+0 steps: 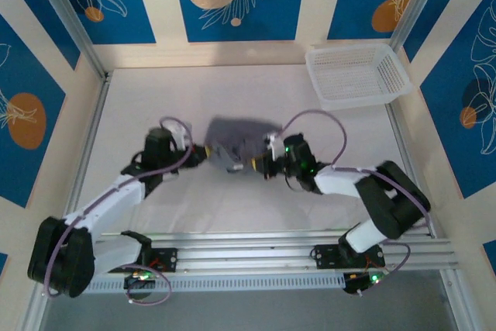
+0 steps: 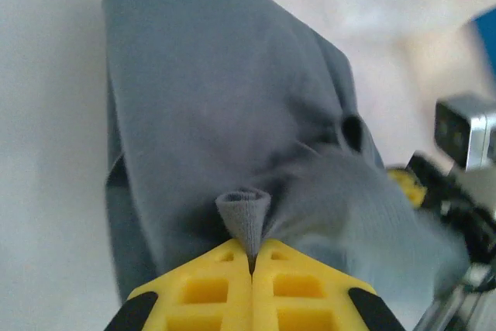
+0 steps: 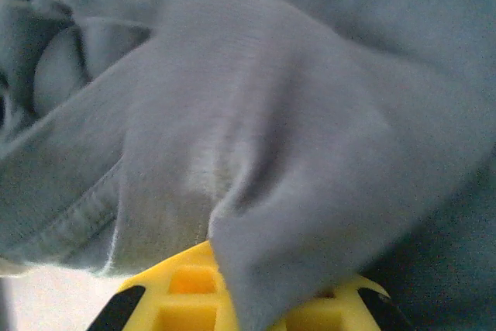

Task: Fold the inside-out t-shirt
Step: Fold the T-shirt at the center of the table.

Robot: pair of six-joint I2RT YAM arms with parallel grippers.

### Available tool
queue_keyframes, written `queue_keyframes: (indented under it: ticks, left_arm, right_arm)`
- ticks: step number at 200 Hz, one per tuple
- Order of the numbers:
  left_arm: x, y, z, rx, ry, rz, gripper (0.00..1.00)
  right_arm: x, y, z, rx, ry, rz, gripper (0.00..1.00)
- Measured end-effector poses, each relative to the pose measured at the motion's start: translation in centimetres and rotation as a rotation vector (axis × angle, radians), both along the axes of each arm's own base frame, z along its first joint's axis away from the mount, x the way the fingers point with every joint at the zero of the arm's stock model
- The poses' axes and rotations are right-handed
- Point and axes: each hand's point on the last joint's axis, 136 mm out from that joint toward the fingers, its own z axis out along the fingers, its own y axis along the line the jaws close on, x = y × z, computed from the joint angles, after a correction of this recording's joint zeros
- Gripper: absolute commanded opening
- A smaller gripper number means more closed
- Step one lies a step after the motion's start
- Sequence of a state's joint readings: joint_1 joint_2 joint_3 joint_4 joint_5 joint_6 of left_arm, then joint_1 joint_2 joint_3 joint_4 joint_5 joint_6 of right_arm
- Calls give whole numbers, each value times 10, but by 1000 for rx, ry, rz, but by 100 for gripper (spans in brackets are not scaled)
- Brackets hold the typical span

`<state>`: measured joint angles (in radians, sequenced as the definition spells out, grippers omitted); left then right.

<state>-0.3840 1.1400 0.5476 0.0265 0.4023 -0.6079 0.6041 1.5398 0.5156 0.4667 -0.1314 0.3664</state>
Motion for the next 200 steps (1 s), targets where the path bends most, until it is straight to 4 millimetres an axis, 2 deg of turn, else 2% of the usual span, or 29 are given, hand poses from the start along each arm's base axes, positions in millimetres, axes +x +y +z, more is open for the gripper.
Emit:
queue_keyframes:
  ticks: [7, 12, 24, 38, 56, 73, 105, 118, 132, 145, 161, 200]
  left_arm:
    - [-16, 1, -25, 26, 65, -15, 0]
    - [-27, 1, -38, 40, 98, -25, 0]
    - [-43, 3, -56, 61, 139, -37, 0]
    - [-47, 5, -58, 64, 128, -33, 0]
    - [-44, 6, -46, 51, 69, -21, 0]
    - [-37, 8, -24, 28, -19, -1, 0]
    - [-22, 14, 16, 17, -187, 53, 0]
    - [-13, 13, 31, 22, -236, 64, 0]
    - [1, 8, 42, 23, -266, 60, 0]
    - [17, -1, 46, 29, -273, 51, 0]
    - [37, -13, 40, 35, -260, 38, 0]
    - [80, -40, -4, 64, -171, 7, 0]
  right_arm:
    - [-18, -6, -26, -46, 60, 9, 0]
    - [-28, -7, -35, -57, 76, 20, 0]
    - [-35, -1, -30, -38, 38, 34, 0]
    - [-42, 3, -25, -30, 9, 38, 0]
    - [-47, 2, -15, -32, -22, 29, 0]
    - [-45, 1, 9, -9, -84, 4, 0]
    - [-28, -11, 67, 73, -228, -85, 0]
    - [-16, -20, 80, 88, -250, -138, 0]
    - [1, -31, 86, 86, -245, -208, 0]
    - [16, -42, 86, 78, -222, -268, 0]
    - [31, -53, 75, 56, -184, -324, 0]
    - [51, -80, 15, -38, -25, -417, 0]
